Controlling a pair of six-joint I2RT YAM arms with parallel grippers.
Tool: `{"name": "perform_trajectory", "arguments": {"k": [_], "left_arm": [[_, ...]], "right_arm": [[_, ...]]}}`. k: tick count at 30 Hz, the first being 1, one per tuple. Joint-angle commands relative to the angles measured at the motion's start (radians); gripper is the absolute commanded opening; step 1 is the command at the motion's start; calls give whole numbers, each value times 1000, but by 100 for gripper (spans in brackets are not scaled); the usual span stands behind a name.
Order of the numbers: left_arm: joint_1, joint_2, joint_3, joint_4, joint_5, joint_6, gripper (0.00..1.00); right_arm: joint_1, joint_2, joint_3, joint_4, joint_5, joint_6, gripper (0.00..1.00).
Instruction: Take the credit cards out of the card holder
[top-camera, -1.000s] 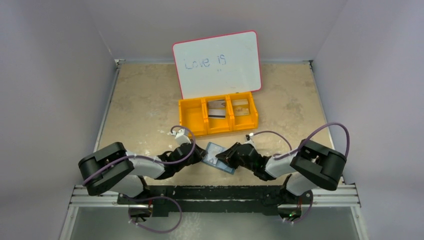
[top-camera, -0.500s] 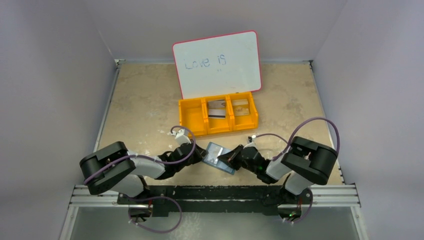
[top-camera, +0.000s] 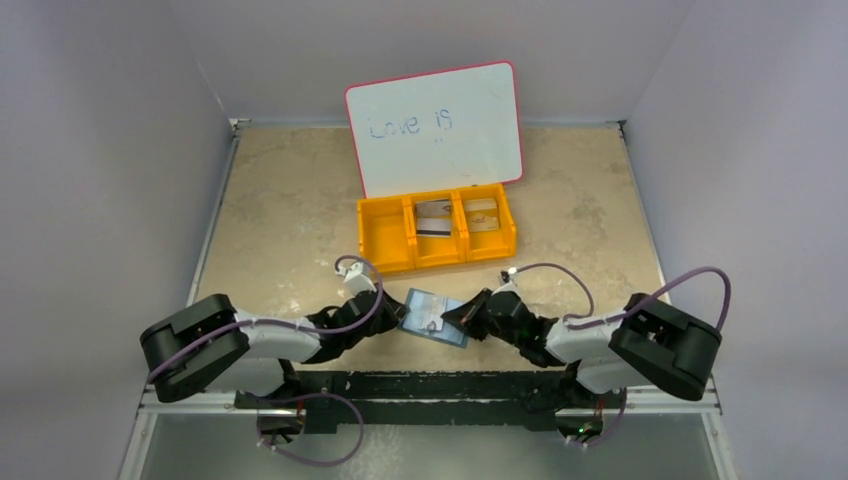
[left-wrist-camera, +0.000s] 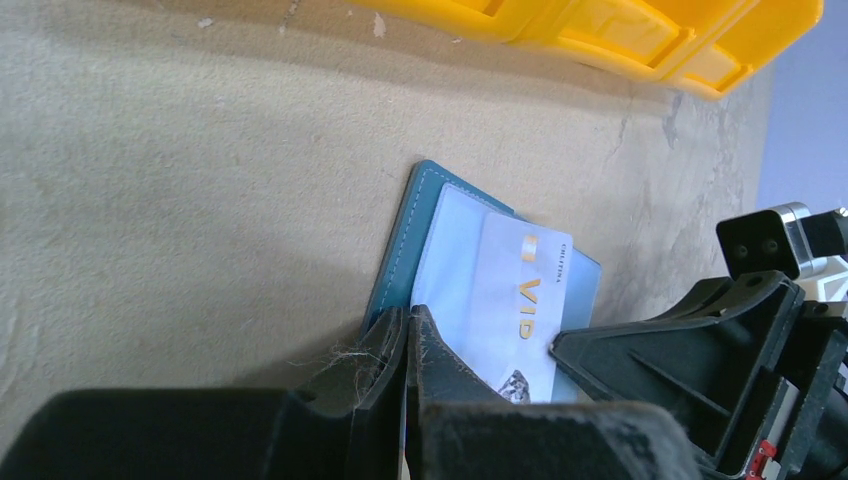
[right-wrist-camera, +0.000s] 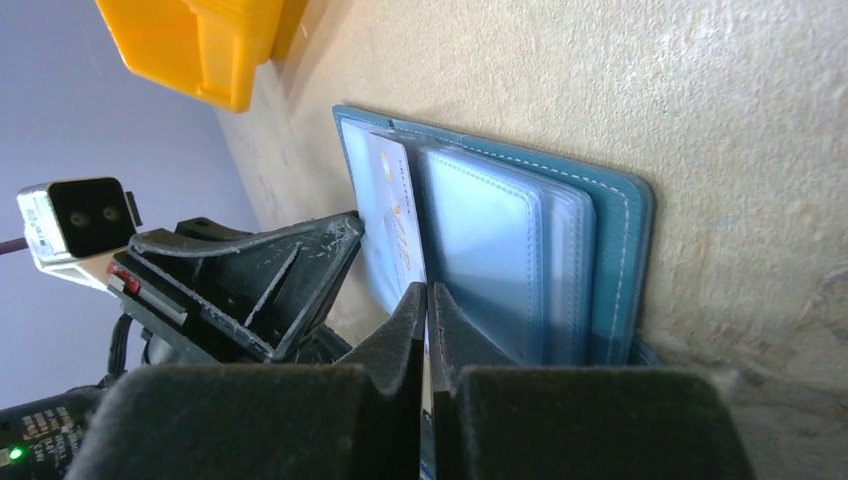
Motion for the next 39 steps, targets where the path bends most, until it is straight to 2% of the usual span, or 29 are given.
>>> {"name": "perform_trajectory", "arguments": {"k": [1,9,14,17,21,26,33,37,39], "left_arm": [[-1,-20,-55,-183,-52,1,0],[-2,18,-36,-137,-10,37,0],[-2,62,-29,-97,23,51,0],[-2,81,-20,-89,35,61,0],[-2,105,-15,-71,49,64,0],[-1,117,-13,-66,55,64,0],[-3,112,-19,-61,60,63,0],[-3,113,-20,-61,60,61,0],[-4,110,-21,-64,57,58,0]], "right_arm": [[-7,-61,3,-112,55,-17,0],[-6,4,38,-63,23,-66,0],[-7,27,42,0,18,-77,12],[-7,35,43,-3,32,-68,23],[-8,47,1,86,63,-49,26],[-18,83,16,99,58,-52,25],[-27,146,-13,174,116,69,22],[-26,198,-30,291,117,73,12],[-26,214,-32,321,106,58,0]]}}
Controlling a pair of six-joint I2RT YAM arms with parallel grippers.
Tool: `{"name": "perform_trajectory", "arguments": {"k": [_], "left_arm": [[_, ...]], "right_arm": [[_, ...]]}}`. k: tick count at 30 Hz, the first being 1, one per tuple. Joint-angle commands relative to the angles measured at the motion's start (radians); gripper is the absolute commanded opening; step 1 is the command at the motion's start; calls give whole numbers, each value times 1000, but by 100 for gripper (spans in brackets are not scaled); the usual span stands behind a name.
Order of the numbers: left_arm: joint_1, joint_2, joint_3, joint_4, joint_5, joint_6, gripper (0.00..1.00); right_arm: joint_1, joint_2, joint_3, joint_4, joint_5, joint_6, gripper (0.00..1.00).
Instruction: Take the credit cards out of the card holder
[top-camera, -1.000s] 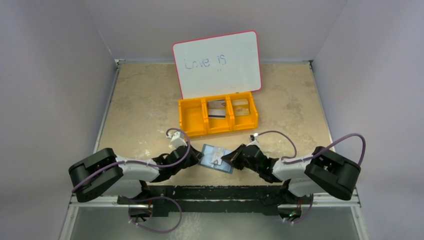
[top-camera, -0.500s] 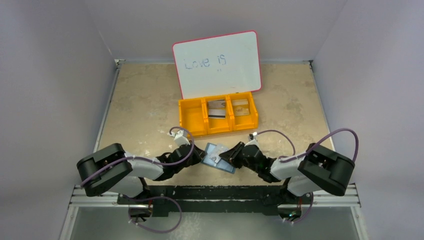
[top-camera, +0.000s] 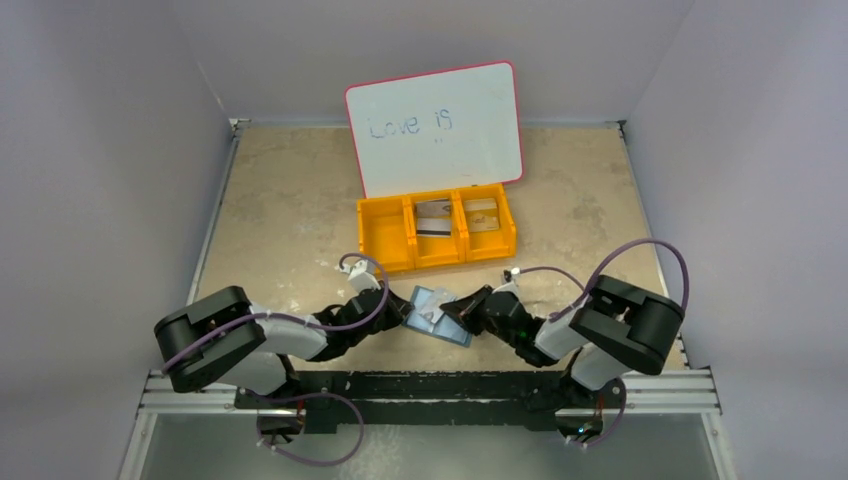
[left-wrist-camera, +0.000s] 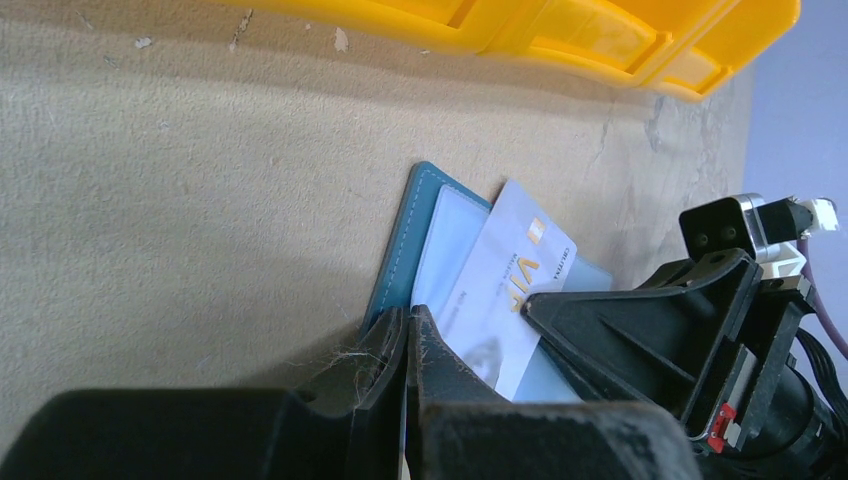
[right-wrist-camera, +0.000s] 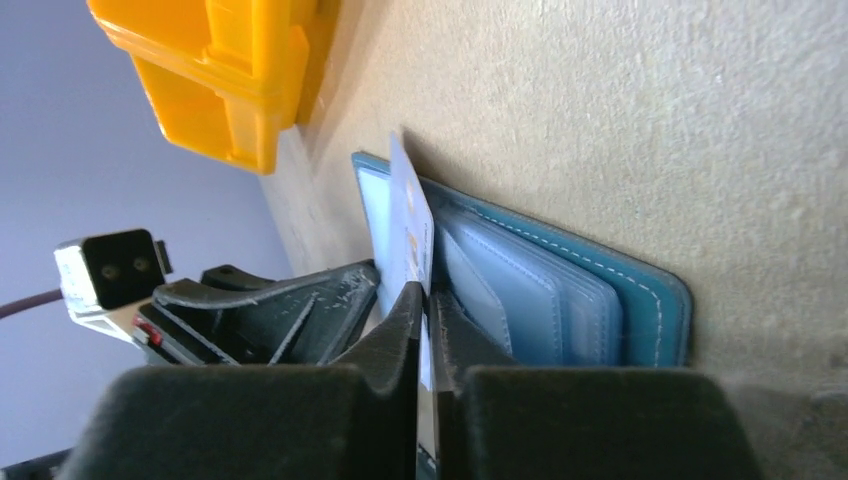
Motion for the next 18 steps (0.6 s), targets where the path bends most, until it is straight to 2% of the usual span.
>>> {"name": "perform_trajectory", "arguments": {"k": [1,3,6,9,12,18], "left_arm": [[-5,34,-32,-160,34,43,0],[-4,30,-32,-171,22,36,0],[-4,25,-37,-188,-1,17,0],[-5,-7,-51,-206,-29,-7,0],[-3,-67,-63,-243,-67,-22,0],[-4,-174,-63,-341,-122,-26,0]], "right_arm": [[-7,32,-24,97,40,-3,0],[-7,1,-19,37,46,-27,0],[-6,-110,71,-263,69,-71,0],[-7,-228,136,-479,127,-158,0],[-7,-342,142,-595,151,-205,0],[-6,-515,134,-722,173,-265,0]]}}
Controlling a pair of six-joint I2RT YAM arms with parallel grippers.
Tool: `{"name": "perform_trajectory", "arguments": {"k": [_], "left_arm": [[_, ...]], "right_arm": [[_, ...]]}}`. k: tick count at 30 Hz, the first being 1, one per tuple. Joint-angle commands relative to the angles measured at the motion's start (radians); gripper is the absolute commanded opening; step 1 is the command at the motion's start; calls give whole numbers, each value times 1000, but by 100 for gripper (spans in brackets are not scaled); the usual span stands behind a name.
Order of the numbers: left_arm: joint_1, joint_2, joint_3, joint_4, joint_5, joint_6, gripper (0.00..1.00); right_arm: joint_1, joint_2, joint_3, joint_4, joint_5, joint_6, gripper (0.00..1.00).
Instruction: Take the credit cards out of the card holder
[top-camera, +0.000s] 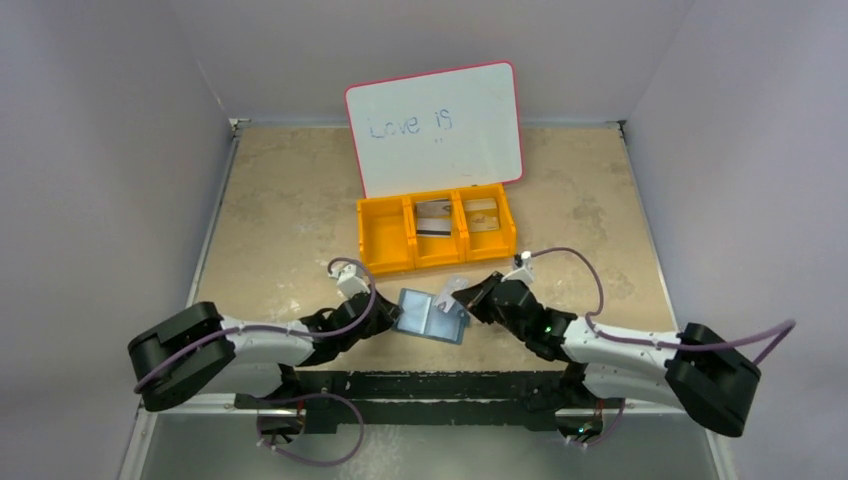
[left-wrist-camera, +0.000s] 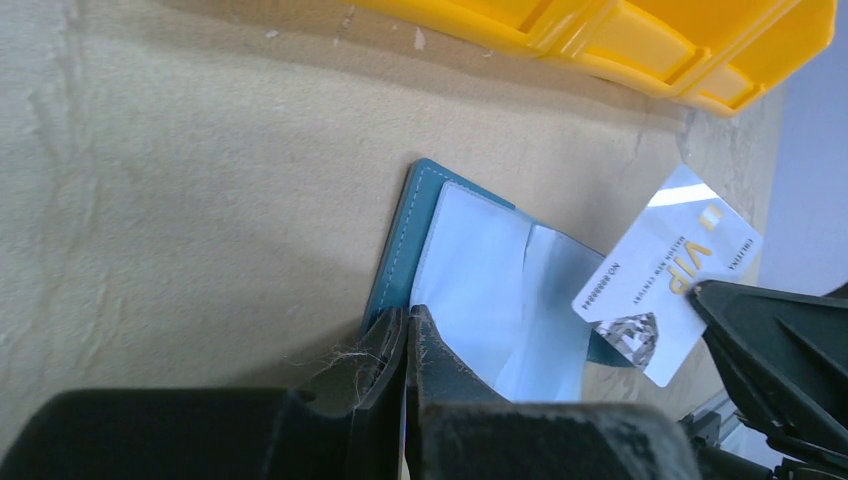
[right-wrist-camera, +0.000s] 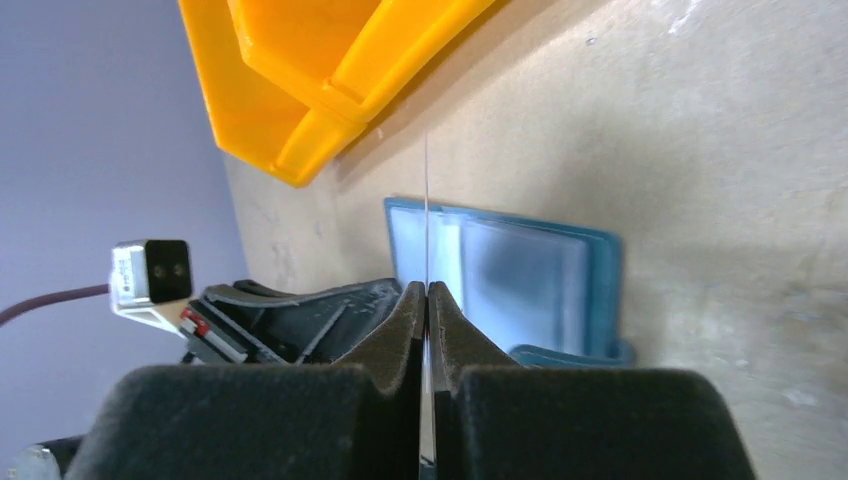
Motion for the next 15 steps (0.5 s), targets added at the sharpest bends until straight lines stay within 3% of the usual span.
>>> {"name": "perform_trajectory", "arguments": {"k": [1,5,7,9,12,15], "left_arm": [[-3,-47,-26,-220,-74,5,0],[-3,-96,-29,-277,-95,-3,0],[-3,-127,-32,-297,-105,-4,12],[-3,-171,-20,-326,-113,8,32],[-3,-228,3,-376,-128,32,39],[-4,-285,36,-447,-158,51,44]], "right_arm": [[-3,-99,38,-186,82,-128,0],[-2,-197,134,-230,113,-444,0],[-2,-221,197,-255,170,-627,0],[-3,-222,286,-280,235,-800,0],[-4,-179,378,-279,263,-1063,0],[-31,-101,477,-317,246,-1198,0]]}}
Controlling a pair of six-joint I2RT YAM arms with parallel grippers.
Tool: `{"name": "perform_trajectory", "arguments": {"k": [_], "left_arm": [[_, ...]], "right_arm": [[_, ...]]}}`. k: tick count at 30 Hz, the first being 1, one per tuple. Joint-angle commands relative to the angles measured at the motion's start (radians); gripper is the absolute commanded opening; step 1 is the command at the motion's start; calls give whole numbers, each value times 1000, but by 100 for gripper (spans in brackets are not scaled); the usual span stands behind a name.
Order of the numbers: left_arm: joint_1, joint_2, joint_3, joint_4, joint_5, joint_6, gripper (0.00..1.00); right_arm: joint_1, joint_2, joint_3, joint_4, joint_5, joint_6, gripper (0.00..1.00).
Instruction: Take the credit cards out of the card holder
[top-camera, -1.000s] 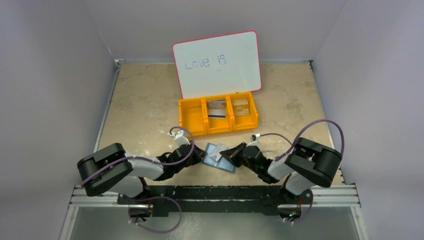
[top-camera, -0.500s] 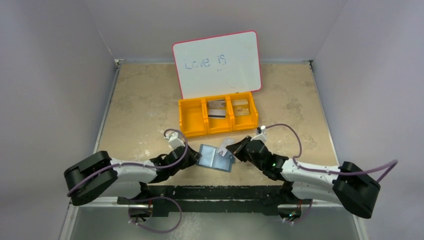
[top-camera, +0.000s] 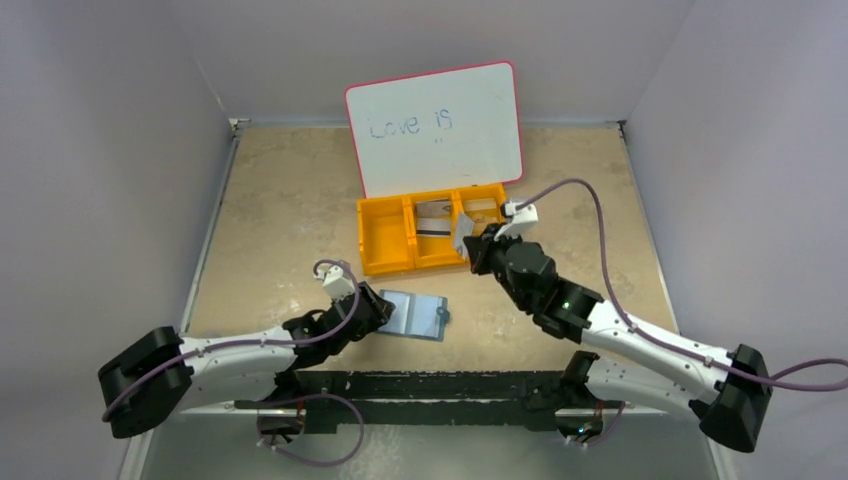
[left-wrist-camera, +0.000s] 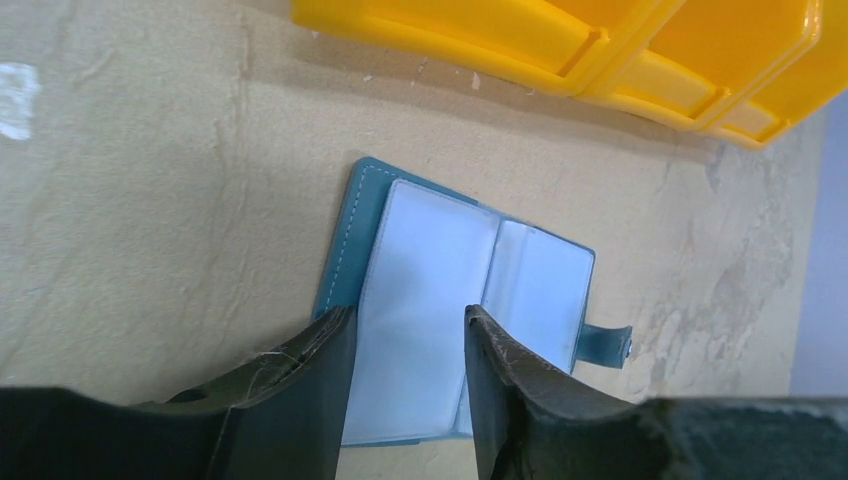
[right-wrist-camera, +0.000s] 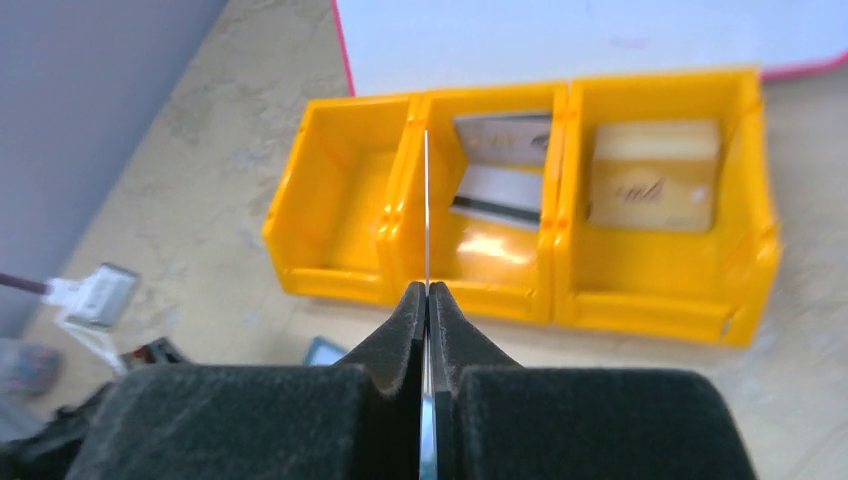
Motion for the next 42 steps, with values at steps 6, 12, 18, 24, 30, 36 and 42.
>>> {"name": "perform_trajectory", "arguments": {"k": [6,12,18,24,30,36,42], "left_arm": [[-1,-132,74,-272,-109,68,49],[-2,-162,90,-340,-128,69,52],[-2,-241,110,-401,-155,92,54],[0,-253,169,-482,-178,145,55],[-1,-268,198,-535,-200,171,55],[-1,-284,215,-570,-230,178,56],[-1,-312,236,-614,-252,190,56]], "right_arm": [[-141,206,287,-73,-234,-630,0],[-229,263,395,-75,-385,-781,0],[-278,391,561,-239,-587,-891,0],[-295,564,713,-463,-695,-1066,0],[-310,652,766,-455,-677,-1175,0],[-317,763,846,-582,-731,-1311,0],[-324,869,922,-676,-687,-1404,0]]}}
